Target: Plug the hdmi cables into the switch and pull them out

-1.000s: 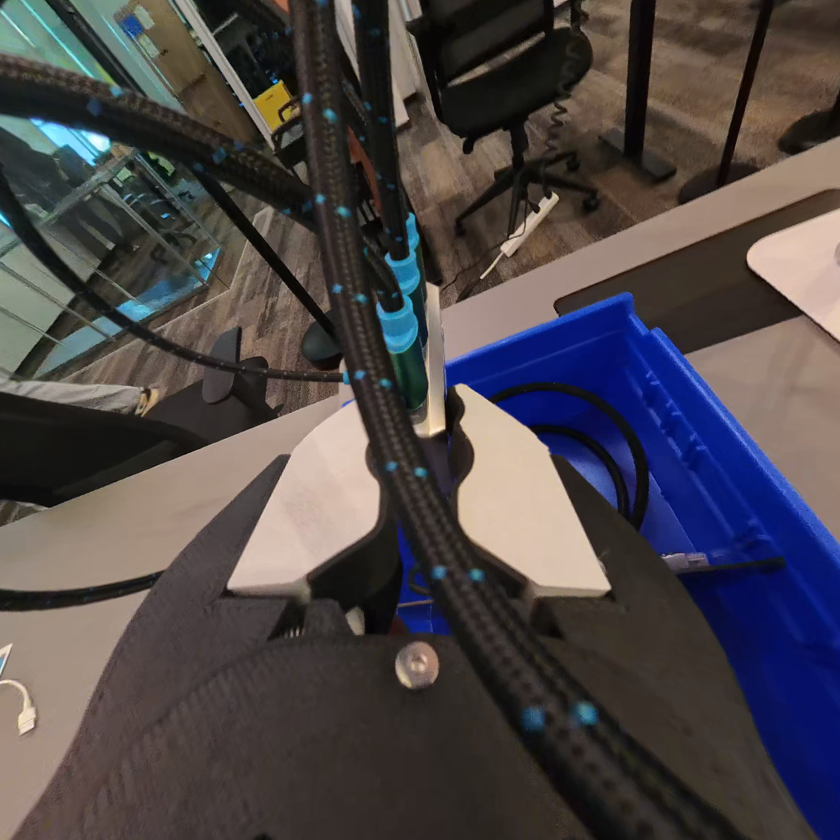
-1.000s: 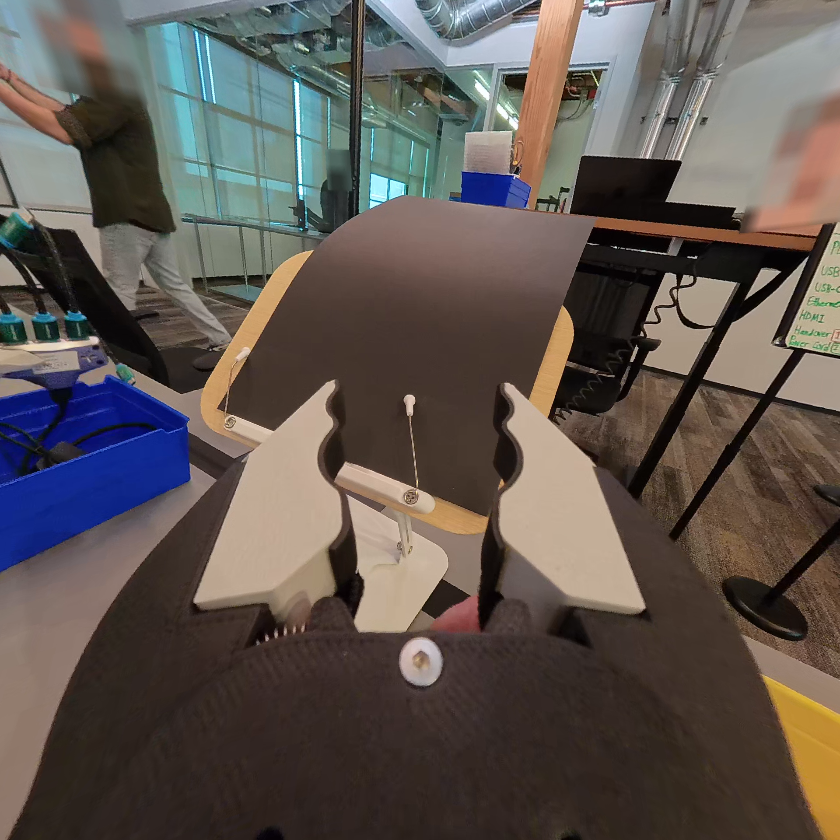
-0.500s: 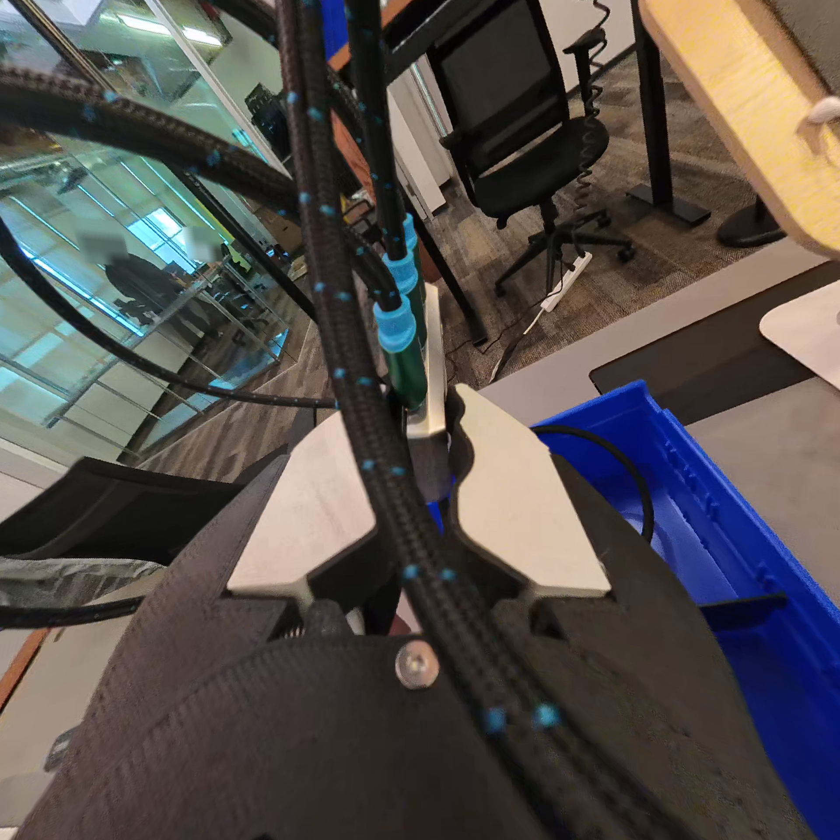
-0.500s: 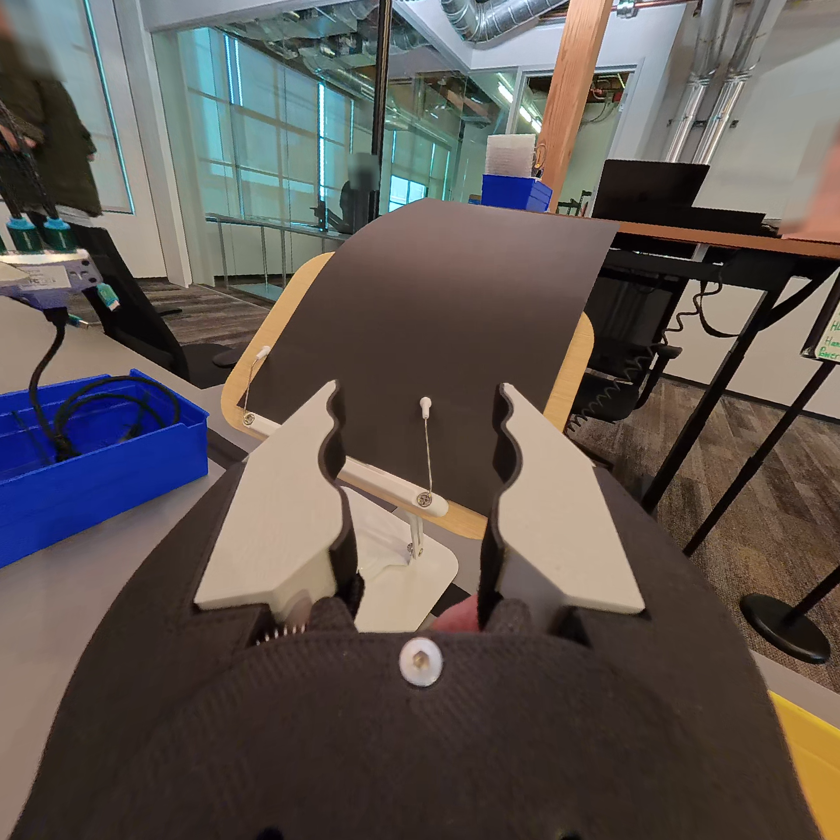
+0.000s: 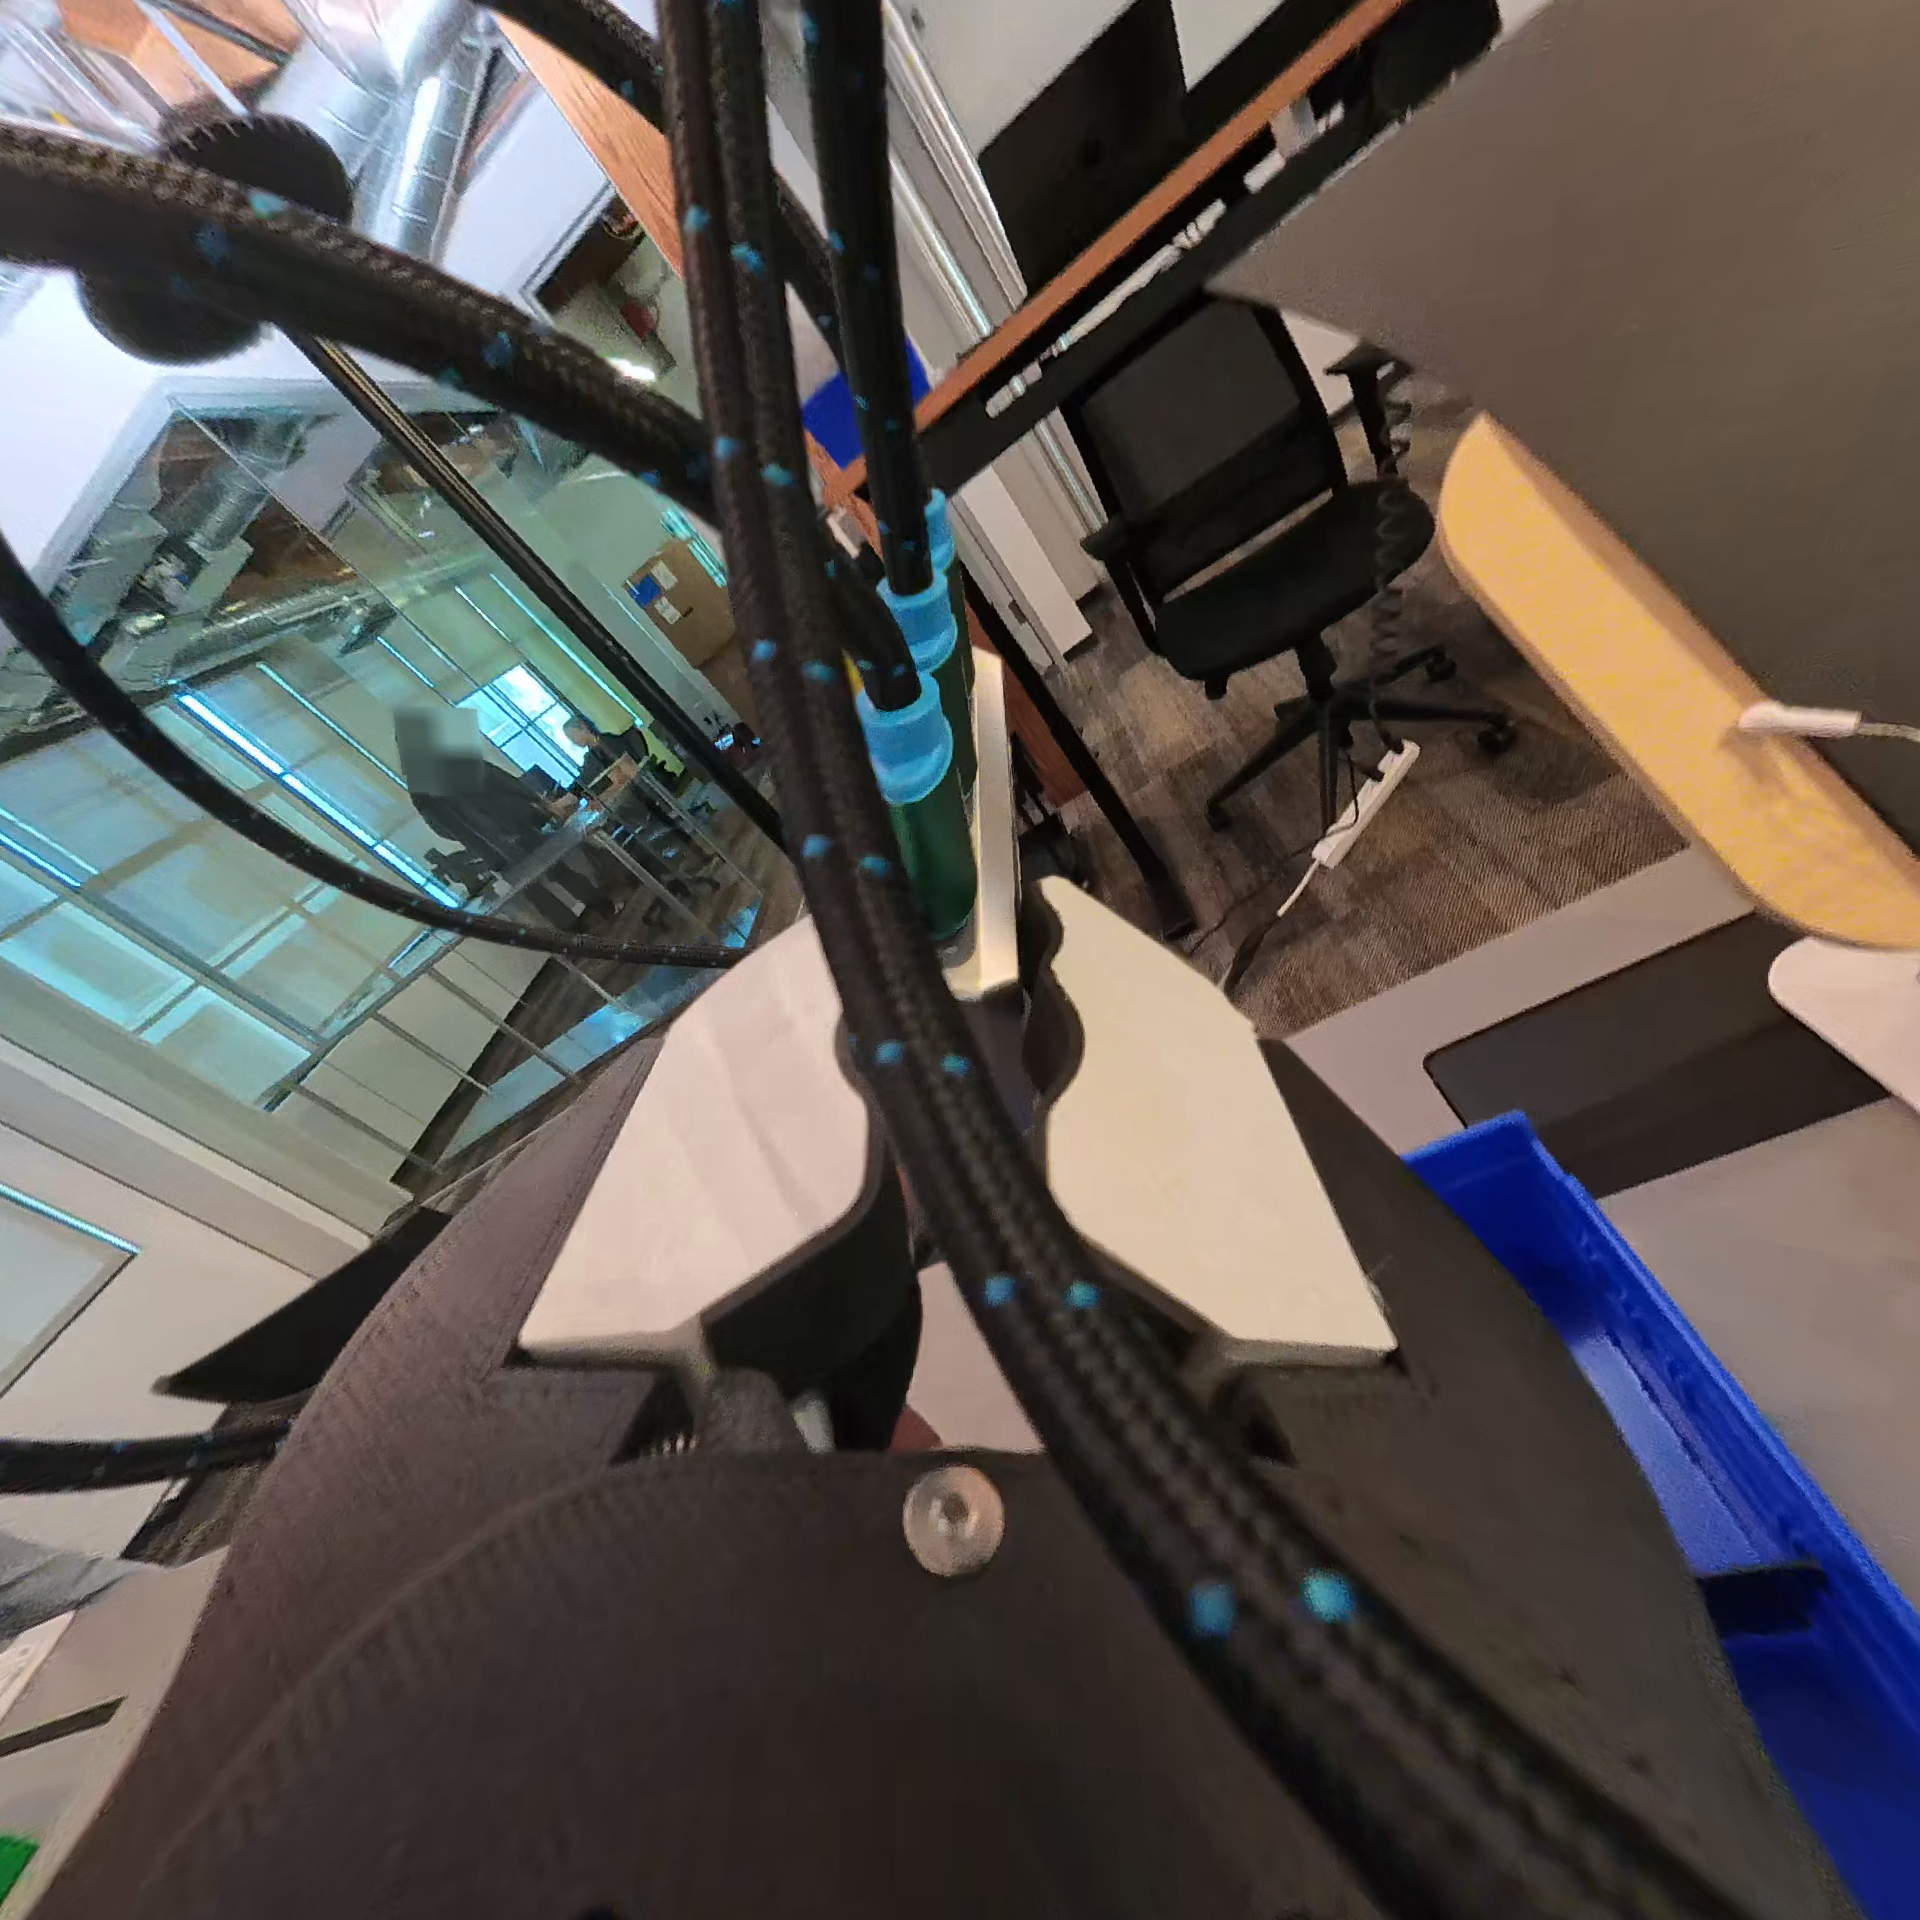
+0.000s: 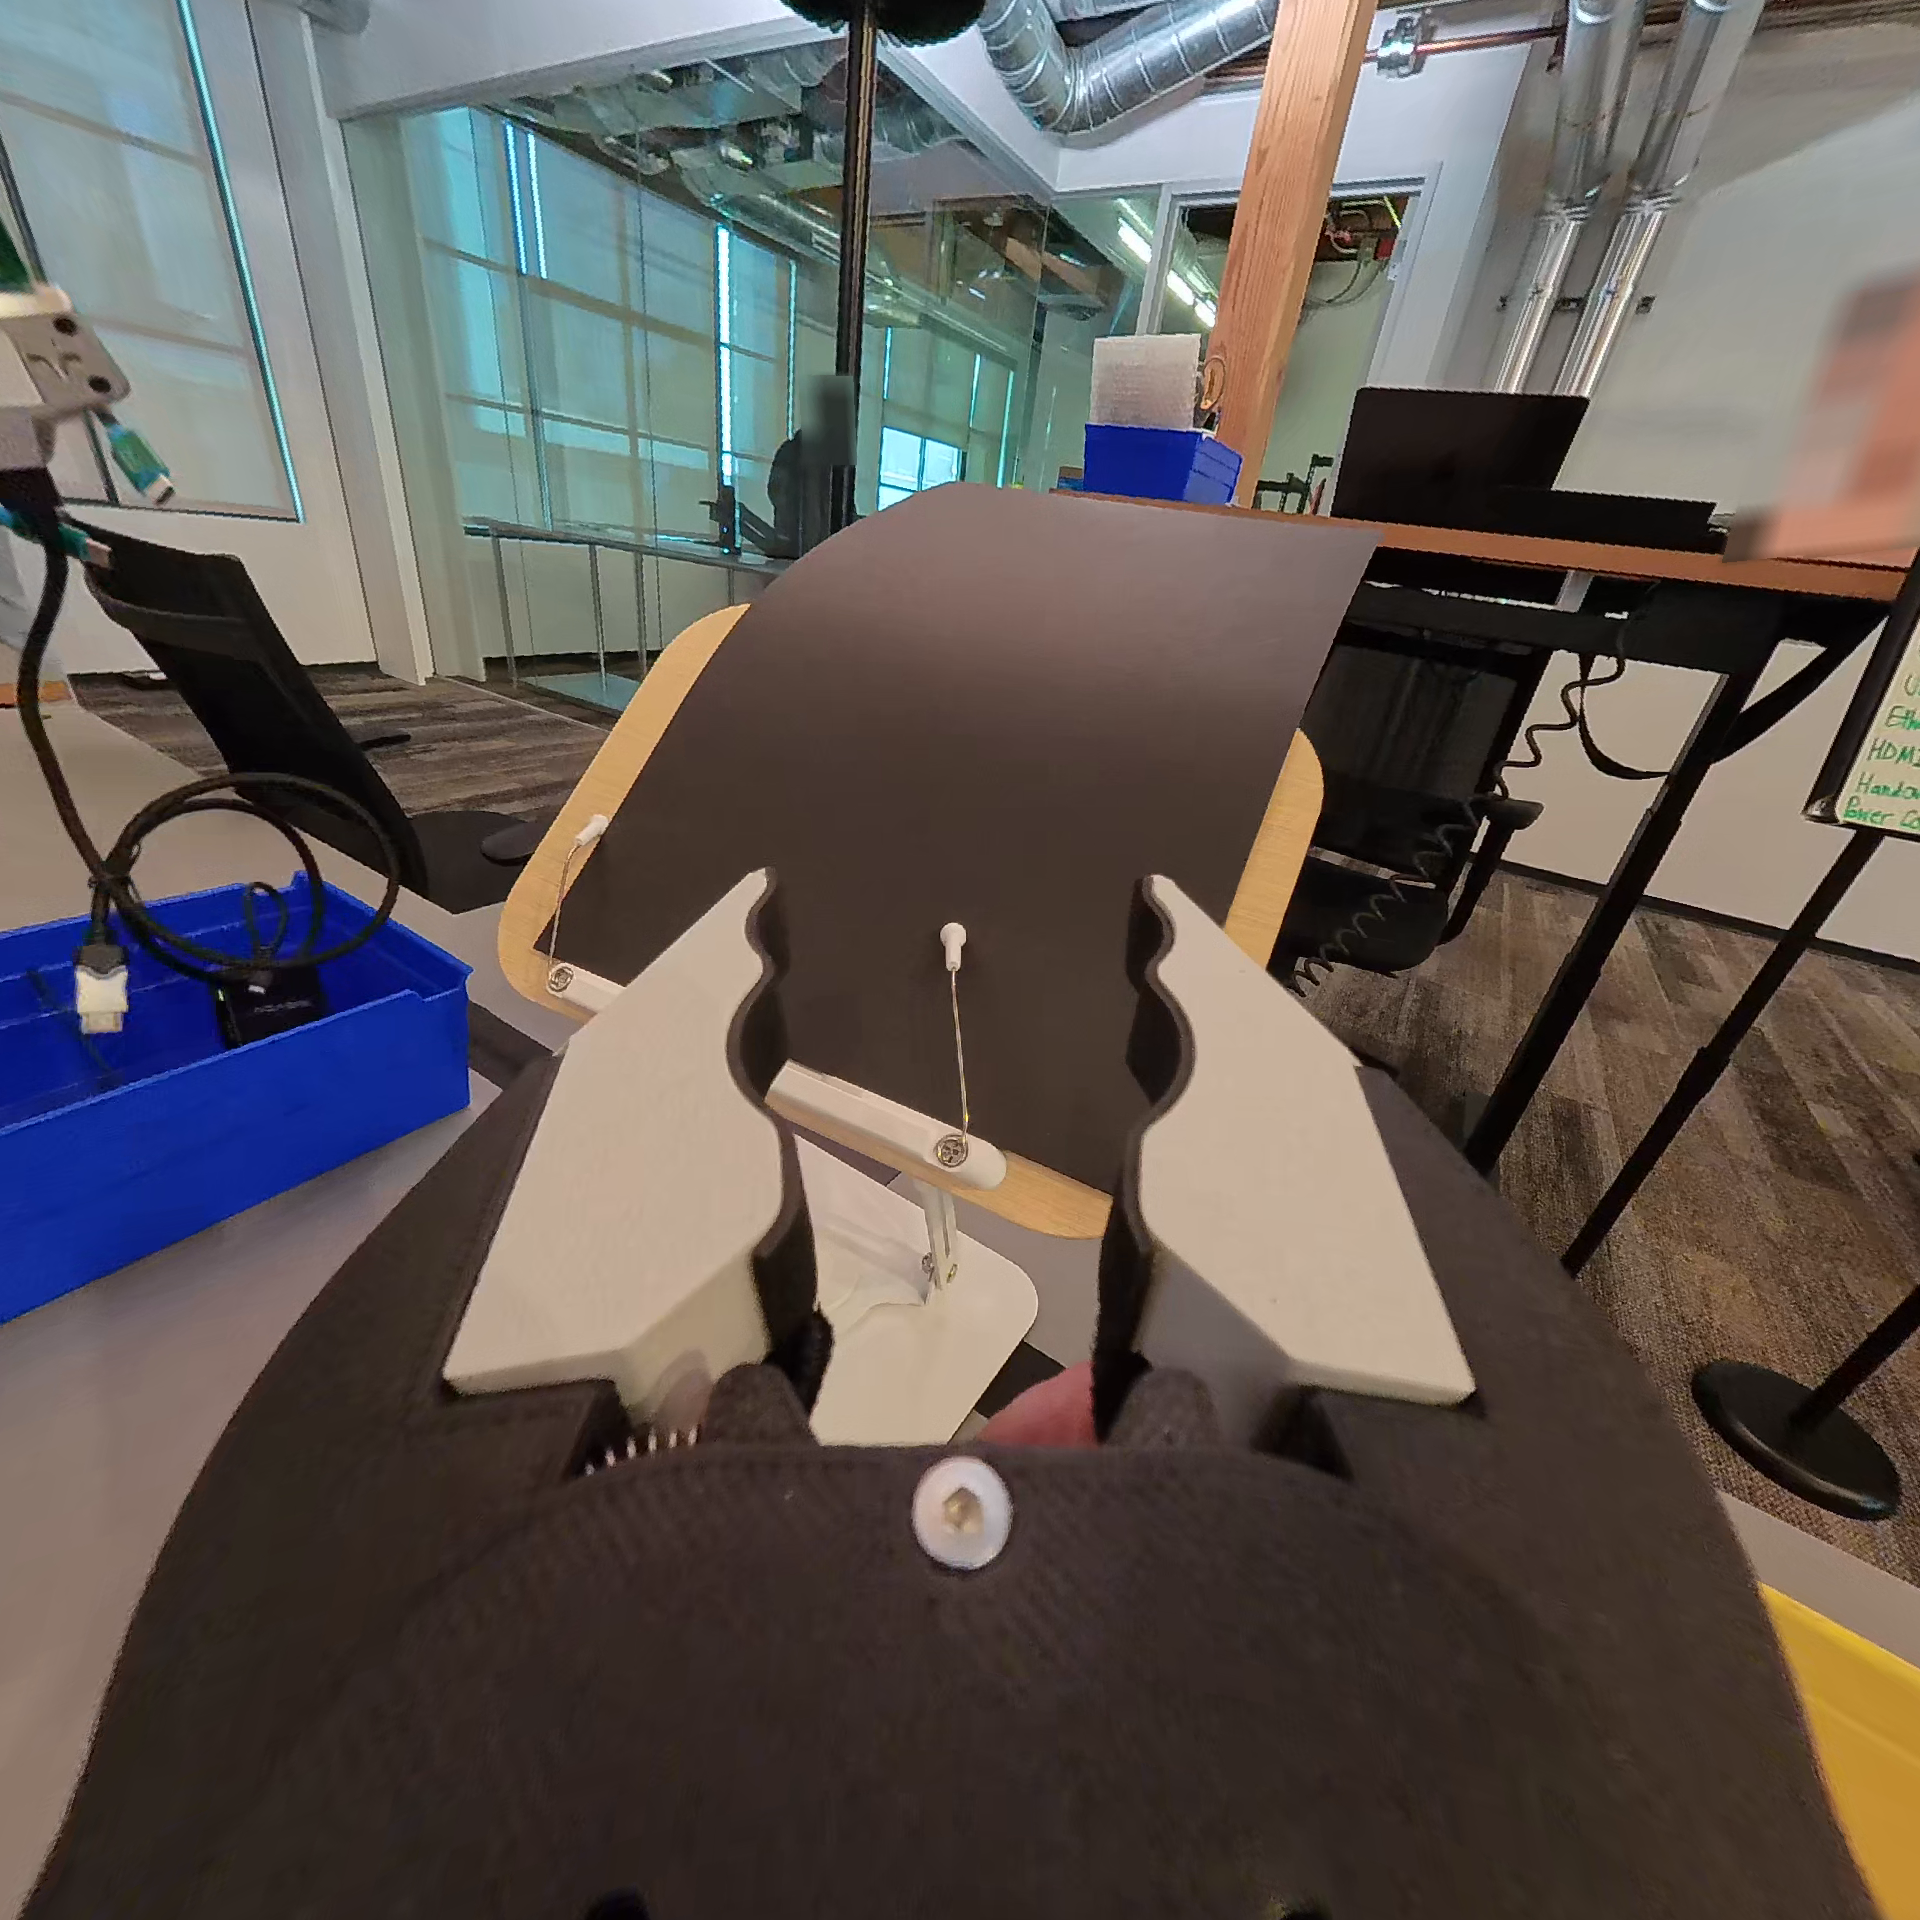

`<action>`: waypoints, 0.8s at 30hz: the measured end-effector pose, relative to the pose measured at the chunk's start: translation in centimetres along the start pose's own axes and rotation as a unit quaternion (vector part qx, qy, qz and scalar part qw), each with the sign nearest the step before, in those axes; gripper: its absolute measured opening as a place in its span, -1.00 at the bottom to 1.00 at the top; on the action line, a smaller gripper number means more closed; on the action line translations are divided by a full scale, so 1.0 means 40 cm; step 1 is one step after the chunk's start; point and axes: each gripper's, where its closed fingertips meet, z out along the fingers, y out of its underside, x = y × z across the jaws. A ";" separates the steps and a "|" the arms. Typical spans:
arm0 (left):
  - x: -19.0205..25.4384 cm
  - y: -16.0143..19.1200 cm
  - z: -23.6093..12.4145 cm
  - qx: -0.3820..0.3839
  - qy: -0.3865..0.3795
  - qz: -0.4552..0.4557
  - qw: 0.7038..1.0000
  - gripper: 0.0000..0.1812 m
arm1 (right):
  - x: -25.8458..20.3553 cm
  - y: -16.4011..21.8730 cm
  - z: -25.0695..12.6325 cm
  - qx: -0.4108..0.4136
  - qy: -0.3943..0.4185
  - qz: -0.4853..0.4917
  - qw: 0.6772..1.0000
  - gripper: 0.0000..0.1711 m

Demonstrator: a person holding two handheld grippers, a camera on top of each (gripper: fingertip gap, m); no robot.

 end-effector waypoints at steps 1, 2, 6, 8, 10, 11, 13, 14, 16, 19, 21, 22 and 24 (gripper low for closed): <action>-0.010 -0.016 -0.007 0.008 0.000 -0.010 1.000 -0.76 | 0.002 -0.002 -0.001 0.001 0.001 0.001 1.000 -0.26; -0.021 -0.031 -0.013 0.020 0.004 -0.033 0.999 -0.76 | 0.003 -0.003 -0.003 0.002 0.001 0.002 1.000 -0.26; -0.066 -0.056 -0.020 0.033 -0.003 -0.068 0.997 -0.76 | 0.008 -0.008 -0.007 0.005 0.002 0.005 1.000 -0.25; -0.084 -0.071 -0.022 0.040 -0.004 -0.082 0.996 -0.75 | 0.008 -0.010 -0.008 0.006 0.002 0.005 1.000 -0.26; -0.098 -0.095 -0.025 0.051 -0.005 -0.089 0.995 -0.76 | 0.008 -0.011 -0.009 0.007 0.002 0.005 1.000 -0.26; -0.104 -0.103 -0.024 0.051 -0.008 -0.086 0.995 -0.76 | 0.008 -0.011 -0.009 0.007 0.002 0.004 1.000 -0.26; -0.105 -0.101 -0.009 0.043 -0.004 -0.089 0.995 -0.75 | 0.006 -0.010 -0.008 0.006 0.002 0.004 1.000 -0.26; -0.098 -0.083 0.007 0.026 0.002 -0.081 0.996 -0.75 | 0.005 -0.011 -0.007 0.006 0.001 0.004 1.000 -0.26; -0.067 -0.012 0.052 -0.018 0.028 -0.094 0.995 -0.76 | 0.003 -0.013 -0.008 0.007 -0.001 0.005 1.000 -0.26; -0.028 0.056 0.079 -0.044 0.040 -0.103 0.993 -0.76 | 0.003 -0.020 -0.013 0.011 0.000 0.004 1.000 -0.25; -0.051 -0.003 0.052 0.007 0.028 -0.141 0.990 -0.76 | 0.010 -0.025 -0.018 0.013 0.006 0.003 1.000 -0.25; -0.072 -0.033 0.038 0.031 0.018 -0.151 0.988 -0.78 | 0.014 -0.025 -0.019 0.014 0.008 0.003 1.000 -0.26; -0.113 -0.077 0.024 0.059 0.001 -0.162 0.985 -0.76 | 0.020 -0.021 -0.018 0.013 0.009 0.007 1.000 -0.25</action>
